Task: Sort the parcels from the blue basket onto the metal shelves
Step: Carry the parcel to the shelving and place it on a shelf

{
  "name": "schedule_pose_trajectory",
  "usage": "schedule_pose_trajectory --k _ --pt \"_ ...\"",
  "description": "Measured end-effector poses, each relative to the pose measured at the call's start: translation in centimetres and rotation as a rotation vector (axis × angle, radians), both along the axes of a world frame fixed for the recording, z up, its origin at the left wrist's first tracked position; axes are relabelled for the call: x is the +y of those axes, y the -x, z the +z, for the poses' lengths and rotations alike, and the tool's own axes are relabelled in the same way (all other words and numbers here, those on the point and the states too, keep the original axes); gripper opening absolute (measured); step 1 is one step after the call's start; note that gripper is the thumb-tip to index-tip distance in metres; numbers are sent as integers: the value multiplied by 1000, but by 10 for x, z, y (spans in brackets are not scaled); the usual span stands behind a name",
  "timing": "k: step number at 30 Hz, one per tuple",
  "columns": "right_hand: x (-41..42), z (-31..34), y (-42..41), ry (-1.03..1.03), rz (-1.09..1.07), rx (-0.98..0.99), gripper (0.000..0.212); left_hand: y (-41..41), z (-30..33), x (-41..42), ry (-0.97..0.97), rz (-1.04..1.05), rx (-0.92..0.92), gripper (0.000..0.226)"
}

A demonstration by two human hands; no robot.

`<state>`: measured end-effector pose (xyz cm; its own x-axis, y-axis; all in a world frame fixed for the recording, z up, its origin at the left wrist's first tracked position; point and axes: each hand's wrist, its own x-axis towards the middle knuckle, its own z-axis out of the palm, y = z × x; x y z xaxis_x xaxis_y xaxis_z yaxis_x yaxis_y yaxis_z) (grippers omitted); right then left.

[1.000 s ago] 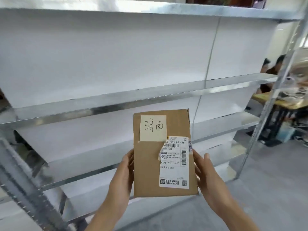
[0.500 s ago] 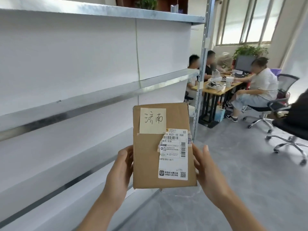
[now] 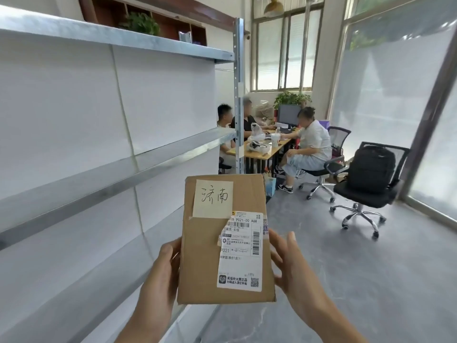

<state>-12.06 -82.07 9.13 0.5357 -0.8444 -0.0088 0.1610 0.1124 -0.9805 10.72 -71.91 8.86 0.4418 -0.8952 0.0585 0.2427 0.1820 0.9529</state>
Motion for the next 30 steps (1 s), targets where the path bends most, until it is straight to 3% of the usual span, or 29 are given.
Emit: schedule_pose_trajectory --k 7,12,21,25,30 --pt "-73 3 -5 18 -69 -35 72 -12 3 -81 -16 -59 -44 52" --pt "-145 6 2 28 -132 -59 59 1 1 -145 -46 -58 -69 53" --pt "-297 11 38 30 76 -27 73 55 23 -260 -144 -7 -183 49" --pt "-355 18 48 36 123 -10 74 77 32 -300 -192 -47 -129 49" --pt "-410 23 44 14 148 -2 62 83 29 -348 -183 85 -60 44"
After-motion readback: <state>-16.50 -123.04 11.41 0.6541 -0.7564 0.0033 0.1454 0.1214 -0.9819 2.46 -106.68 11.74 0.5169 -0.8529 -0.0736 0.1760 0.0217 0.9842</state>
